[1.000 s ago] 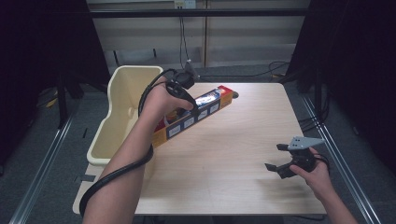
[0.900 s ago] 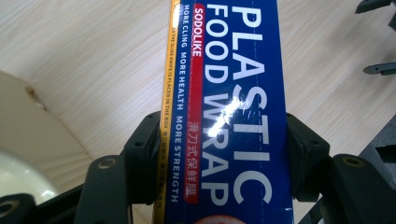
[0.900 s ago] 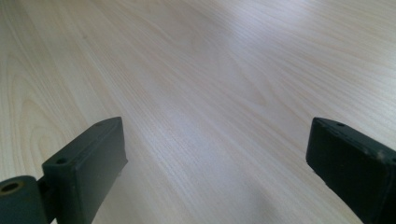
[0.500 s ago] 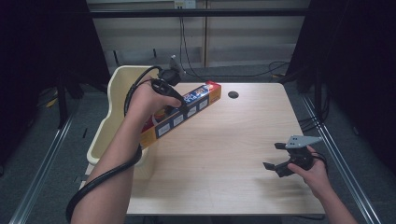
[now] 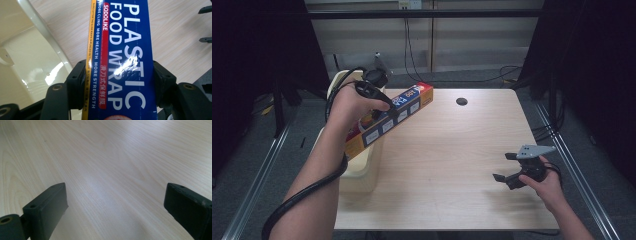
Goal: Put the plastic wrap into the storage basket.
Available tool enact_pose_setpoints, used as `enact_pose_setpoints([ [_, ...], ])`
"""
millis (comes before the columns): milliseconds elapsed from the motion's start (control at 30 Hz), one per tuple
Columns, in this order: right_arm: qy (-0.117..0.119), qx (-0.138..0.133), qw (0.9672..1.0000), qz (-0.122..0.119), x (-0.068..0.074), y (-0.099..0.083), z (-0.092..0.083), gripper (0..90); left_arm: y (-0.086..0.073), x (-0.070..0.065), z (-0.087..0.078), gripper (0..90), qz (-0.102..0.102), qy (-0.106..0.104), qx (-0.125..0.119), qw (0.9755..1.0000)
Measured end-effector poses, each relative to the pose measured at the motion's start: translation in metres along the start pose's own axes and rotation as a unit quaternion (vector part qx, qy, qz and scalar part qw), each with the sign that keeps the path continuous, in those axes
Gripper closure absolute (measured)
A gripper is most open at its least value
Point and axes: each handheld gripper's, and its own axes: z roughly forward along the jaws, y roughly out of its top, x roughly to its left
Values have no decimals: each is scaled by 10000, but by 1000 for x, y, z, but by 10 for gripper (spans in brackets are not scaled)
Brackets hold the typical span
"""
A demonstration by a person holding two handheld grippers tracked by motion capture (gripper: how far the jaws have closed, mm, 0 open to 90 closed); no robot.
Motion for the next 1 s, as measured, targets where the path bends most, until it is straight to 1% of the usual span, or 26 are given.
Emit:
enact_pose_setpoints([
  [67, -9, -6, 10000, -6, 0, 0, 0, 47, -2, 3, -6, 406, 0, 40, 66, 10000],
  [100, -9, -6, 10000, -6, 0, 0, 0, 47, -2, 3, -6, 406, 0, 40, 66, 10000],
  [133, 11, -10, 10000, -3, 0, 1, 0, 47, -3, 3, -10, 406, -47, 81, 41, 9999],
  [167, 11, -10, 10000, -3, 0, 1, 0, 47, -3, 3, -10, 406, -47, 81, 41, 9999],
  [200, -14, -5, 10000, 0, 0, 1, 0, 47, -3, 4, -12, 406, -107, 73, -2, 9999],
  [233, -9, 15, 10000, 20, 1, 1, 0, 47, -4, 5, -16, 406, -133, 107, -24, 9999],
  [300, 9, 3, 10000, 7, 1, 1, 0, 47, -5, 6, -18, 406, -129, 137, -18, 9998],
  [333, -2, 6, 10000, 2, 1, 1, 0, 47, -6, 8, -22, 406, -192, 135, -48, 9997],
  [367, -2, 6, 10000, 2, 1, 1, 0, 47, -6, 8, -22, 406, -192, 135, -48, 9997],
  [400, 7, 4, 10000, 8, 0, 1, 0, 47, -7, 10, -26, 406, -216, 171, -53, 9996],
  [467, 13, 3, 10000, 24, 0, 1, -1, 47, -8, 12, -27, 406, -206, 191, -45, 9996],
  [533, 8, 9, 10000, -5, 0, 0, -1, 47, -10, 15, -32, 407, -323, 242, -63, 9992],
  [567, 8, 9, 10000, -5, 0, 0, -1, 47, -10, 15, -32, 407, -323, 242, -63, 9992],
  [600, 5, 13, 10000, 18, 0, 0, -1, 47, -11, 17, -34, 407, -298, 285, -66, 9991],
  [633, 10, 8, 10000, 25, 0, 0, -1, 47, -12, 17, -35, 407, -358, 285, -94, 9989],
  [767, 9, 5, 10000, 28, 0, 0, -2, 47, -13, 19, -40, 407, -395, 306, -88, 9987],
  [867, 7, 11, 10000, 21, 0, 0, -1, 47, -15, 22, -45, 406, -455, 325, -156, 9983],
  [967, -17, 5, 10000, 10, -1, 0, -1, 47, -16, 23, -47, 406, -512, 335, -189, 9979],
  [1000, -9, -1, 10000, 14, -1, 0, -1, 47, -17, 24, -49, 406, -540, 373, -194, 9977],
])
